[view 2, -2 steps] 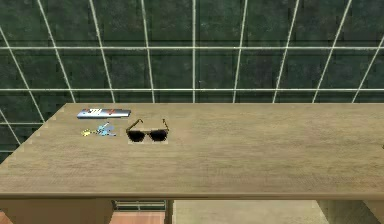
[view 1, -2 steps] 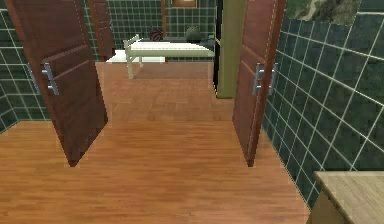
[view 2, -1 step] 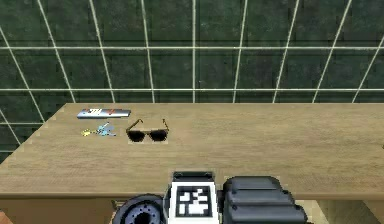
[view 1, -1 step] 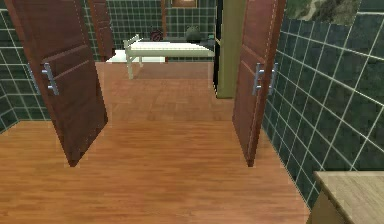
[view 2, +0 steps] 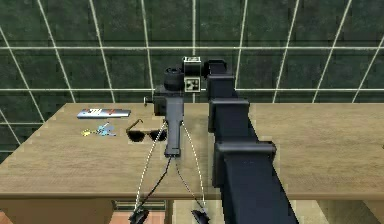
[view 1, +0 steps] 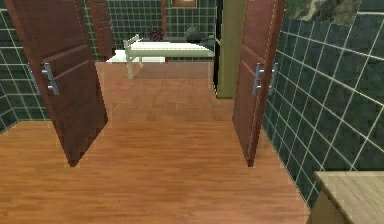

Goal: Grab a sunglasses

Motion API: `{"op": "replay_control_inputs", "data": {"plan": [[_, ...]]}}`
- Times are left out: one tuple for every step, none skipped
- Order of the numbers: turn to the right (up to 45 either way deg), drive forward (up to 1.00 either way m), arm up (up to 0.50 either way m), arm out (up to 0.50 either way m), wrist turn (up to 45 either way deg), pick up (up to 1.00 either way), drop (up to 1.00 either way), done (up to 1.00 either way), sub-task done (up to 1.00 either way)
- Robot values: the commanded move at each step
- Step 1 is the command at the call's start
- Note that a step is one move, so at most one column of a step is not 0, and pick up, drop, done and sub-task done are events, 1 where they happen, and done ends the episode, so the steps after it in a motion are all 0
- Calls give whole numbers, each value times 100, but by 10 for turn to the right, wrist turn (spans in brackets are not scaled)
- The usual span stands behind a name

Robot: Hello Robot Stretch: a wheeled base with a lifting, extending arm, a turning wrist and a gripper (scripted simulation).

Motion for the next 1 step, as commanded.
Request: {"op": "replay_control_inputs", "data": {"plan": [[0,0,0,0,450,0,0,0,0]]}}
